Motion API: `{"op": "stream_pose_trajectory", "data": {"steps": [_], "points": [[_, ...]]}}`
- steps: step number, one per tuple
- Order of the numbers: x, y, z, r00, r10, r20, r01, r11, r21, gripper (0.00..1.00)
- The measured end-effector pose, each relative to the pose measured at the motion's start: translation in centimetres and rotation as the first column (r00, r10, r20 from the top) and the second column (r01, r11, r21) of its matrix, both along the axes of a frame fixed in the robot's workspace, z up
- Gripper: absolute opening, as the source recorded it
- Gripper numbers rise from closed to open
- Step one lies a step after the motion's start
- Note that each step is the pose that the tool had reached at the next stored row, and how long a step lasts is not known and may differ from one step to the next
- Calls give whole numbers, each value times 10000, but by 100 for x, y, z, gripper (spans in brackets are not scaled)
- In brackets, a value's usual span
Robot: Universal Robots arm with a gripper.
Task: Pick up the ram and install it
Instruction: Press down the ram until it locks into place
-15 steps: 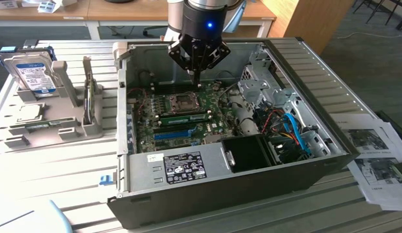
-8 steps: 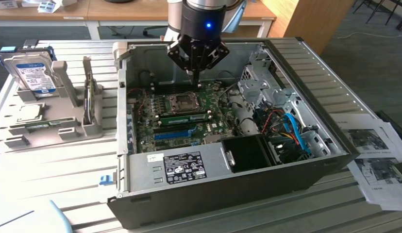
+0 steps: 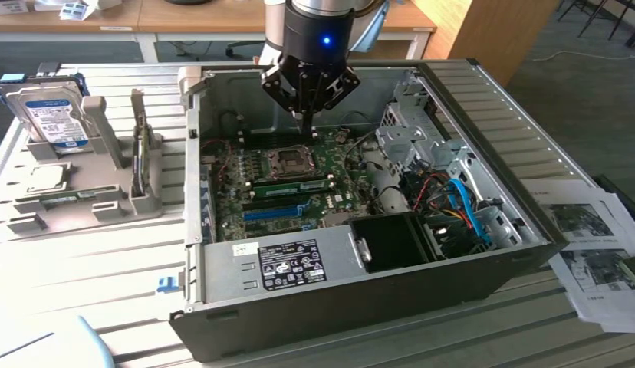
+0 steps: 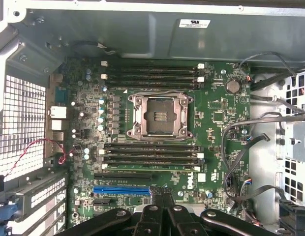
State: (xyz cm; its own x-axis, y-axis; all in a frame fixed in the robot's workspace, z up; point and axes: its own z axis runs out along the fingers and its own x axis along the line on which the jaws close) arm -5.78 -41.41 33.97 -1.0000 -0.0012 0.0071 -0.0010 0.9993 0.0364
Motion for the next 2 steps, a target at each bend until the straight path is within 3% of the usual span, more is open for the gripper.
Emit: {"op": "stream_pose_trajectory", "data": {"steps": [2], "points": [[0, 0, 0, 10000, 0, 0, 0, 10000, 0, 9]]}}
